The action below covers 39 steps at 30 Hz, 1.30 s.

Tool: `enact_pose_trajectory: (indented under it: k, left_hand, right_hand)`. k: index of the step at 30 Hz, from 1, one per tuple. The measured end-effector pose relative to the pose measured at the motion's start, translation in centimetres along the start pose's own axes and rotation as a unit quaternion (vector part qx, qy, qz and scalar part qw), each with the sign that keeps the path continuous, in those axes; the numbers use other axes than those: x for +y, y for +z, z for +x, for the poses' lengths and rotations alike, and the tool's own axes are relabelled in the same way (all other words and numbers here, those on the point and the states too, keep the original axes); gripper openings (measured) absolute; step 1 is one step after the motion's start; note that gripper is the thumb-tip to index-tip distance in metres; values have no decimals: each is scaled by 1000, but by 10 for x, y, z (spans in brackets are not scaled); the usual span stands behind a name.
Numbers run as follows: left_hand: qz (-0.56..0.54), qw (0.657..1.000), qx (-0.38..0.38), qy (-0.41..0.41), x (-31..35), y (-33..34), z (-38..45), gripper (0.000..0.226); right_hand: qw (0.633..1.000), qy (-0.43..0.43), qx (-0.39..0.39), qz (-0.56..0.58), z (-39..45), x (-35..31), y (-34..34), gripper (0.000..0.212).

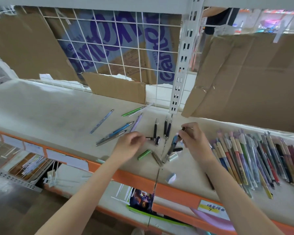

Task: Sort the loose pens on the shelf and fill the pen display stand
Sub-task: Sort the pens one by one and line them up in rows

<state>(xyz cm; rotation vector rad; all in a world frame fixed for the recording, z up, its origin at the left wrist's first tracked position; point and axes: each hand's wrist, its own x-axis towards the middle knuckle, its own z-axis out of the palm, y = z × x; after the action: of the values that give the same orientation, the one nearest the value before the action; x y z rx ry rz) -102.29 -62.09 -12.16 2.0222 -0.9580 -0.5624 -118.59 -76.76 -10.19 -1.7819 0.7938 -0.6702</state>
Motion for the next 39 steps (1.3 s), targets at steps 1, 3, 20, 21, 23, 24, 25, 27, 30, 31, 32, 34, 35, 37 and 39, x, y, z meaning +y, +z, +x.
enact_pose_trajectory:
  k: [1,3,20,21,23,24,25,27,30,31,32,34,35,37,39]
  left_hand:
    - [25,999,25,0,-5,0,5,9]
    - [64,997,51,4,-7,5,12,6]
    - [81,992,83,-58,20,3,59,16]
    - [42,993,89,-68,13,-4,53,14]
    - [-33,990,105,-89,2,-16,40,11]
    - [-53,987,116,-95,-3,-21,33,12]
    - [-61,985,128,-100,-7,-24,27,12]
    - [-82,979,150,-110,-13,-28,18,13]
    - [-128,969,166,-132,-20,-30,7,19]
    - [-146,966,165,-138,-22,-30,3,19]
    - [-161,964,161,-140,-24,-30,0,19]
    - [-154,967,156,-133,-26,-28,-5,20]
    - [-140,969,157,-128,-27,-27,-8,21]
    - [-119,974,157,-110,-29,-27,-13,22]
    - [-109,981,143,-79,-29,-27,-17,19]
  right_hand:
    - [994,-14,-11,-109,3,3,-8,10]
    - [963,-34,-45,-263,4,11,-19,12]
    - [926,-156,-111,-325,18,5,59,24]
    - [921,-162,-124,-332,24,6,66,28]
    - [905,-166,-152,-361,33,8,79,36]
    - [898,-164,-159,-376,36,8,85,39]
    - [896,-166,-159,-381,38,9,89,41]
    - [899,-186,-151,-367,40,9,98,41]
    - [890,-219,-167,-364,42,7,110,39]
    - [883,-222,-182,-372,43,5,114,37]
    - [875,-223,-197,-381,44,4,117,35]
    - [862,-222,-222,-397,45,1,119,33]
    - [858,-220,-232,-403,44,0,117,32]
    - [879,-194,-235,-367,41,0,111,25]
    - [940,-124,-217,-233,35,0,100,16]
